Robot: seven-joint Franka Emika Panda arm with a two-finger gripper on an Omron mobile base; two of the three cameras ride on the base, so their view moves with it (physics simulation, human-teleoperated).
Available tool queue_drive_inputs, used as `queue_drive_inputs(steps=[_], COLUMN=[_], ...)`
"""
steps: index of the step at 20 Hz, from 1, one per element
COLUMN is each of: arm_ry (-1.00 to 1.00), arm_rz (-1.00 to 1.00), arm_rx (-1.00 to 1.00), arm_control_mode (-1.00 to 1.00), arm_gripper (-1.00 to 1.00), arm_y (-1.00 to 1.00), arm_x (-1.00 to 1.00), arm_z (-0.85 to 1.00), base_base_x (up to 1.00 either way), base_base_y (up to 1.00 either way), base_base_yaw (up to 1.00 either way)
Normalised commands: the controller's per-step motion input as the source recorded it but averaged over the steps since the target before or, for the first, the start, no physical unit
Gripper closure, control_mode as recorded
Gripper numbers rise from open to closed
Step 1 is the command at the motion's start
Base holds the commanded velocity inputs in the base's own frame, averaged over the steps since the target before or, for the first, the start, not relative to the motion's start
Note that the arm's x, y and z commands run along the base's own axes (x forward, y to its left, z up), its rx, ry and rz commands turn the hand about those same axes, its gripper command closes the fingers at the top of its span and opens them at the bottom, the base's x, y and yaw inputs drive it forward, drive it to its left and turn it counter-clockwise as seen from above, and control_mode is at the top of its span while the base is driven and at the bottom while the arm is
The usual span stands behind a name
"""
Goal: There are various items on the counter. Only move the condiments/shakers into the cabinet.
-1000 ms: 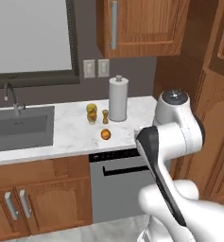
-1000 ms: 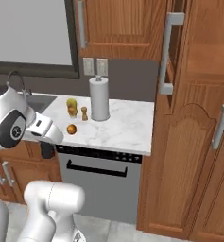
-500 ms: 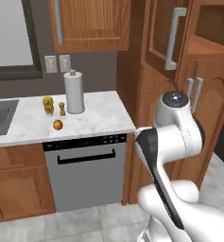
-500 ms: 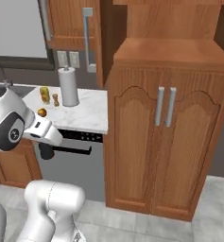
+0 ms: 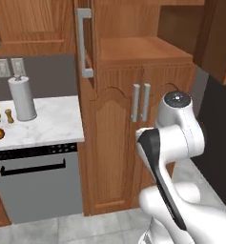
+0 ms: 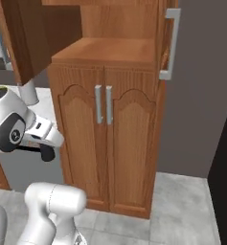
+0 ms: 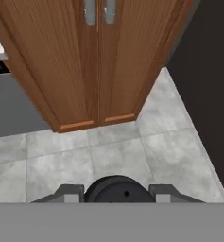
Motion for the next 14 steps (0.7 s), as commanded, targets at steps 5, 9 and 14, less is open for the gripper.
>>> queue_drive_inputs(steps=[5, 9, 14], arm_ry=[0.00, 0.00, 0.00], arm_rz=[0.00, 0.00, 0.00], arm_rx=[0.00, 0.00, 0.00], arm_control_mode=[1.00, 1.00, 1.00], arm_gripper=[1.00, 1.00, 1.00], arm_y=[0.00, 0.00, 0.00], arm_x=[0.00, 0.00, 0.00], arm_z=[0.00, 0.00, 0.00], base_base_x=[0.88, 1.00, 0.97], base_base_y=[-0.54, -0.17, -0.02], base_base_yaw=[0.02, 0.02, 0.00])
